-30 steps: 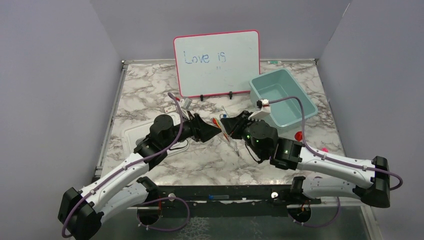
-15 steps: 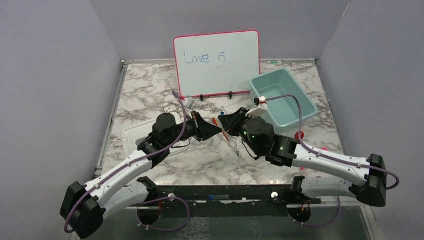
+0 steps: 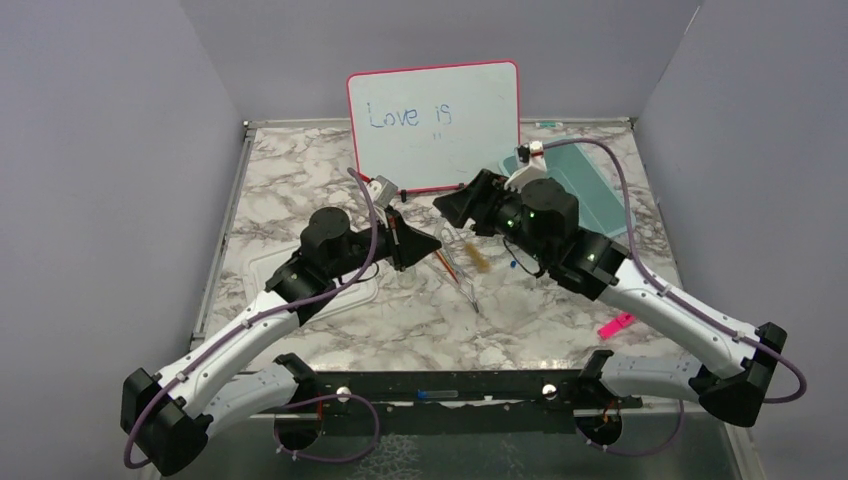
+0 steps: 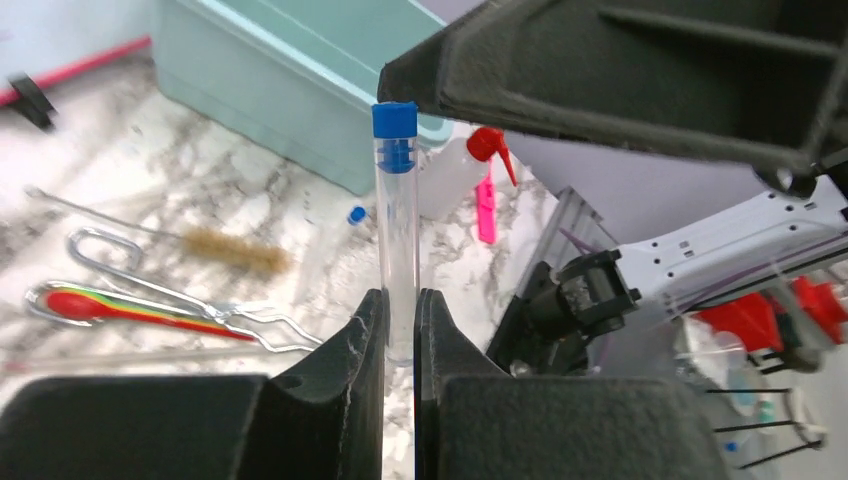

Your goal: Organize the chemistry lab equipment

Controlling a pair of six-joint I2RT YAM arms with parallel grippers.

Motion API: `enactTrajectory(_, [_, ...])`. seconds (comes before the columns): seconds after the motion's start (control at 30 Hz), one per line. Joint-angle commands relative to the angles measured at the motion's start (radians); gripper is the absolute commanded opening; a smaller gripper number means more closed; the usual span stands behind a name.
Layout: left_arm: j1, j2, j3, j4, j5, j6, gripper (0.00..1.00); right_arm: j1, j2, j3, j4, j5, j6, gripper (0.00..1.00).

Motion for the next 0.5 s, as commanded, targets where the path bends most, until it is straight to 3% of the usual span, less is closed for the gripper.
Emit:
enactTrajectory(0.0, [-0.004, -0.02, 0.098, -0.113, -0.028, 0.259, 0.0, -0.103, 0.024, 0.137, -0.248, -0.278, -0.142, 0.73])
enactTrajectory(0.27, [-0.004, 0.007, 0.204, -0.209, 0.033, 0.492, 0.0, -0.181, 0.077, 0.294, -0.324, -0.57, -0.209, 0.73])
enactTrajectory(0.47, [-0.004, 0.031, 0.256, -0.261, 0.081, 0.602, 0.0, -0.196, 0.131, 0.312, -0.36, -0.615, -0.201, 0.59])
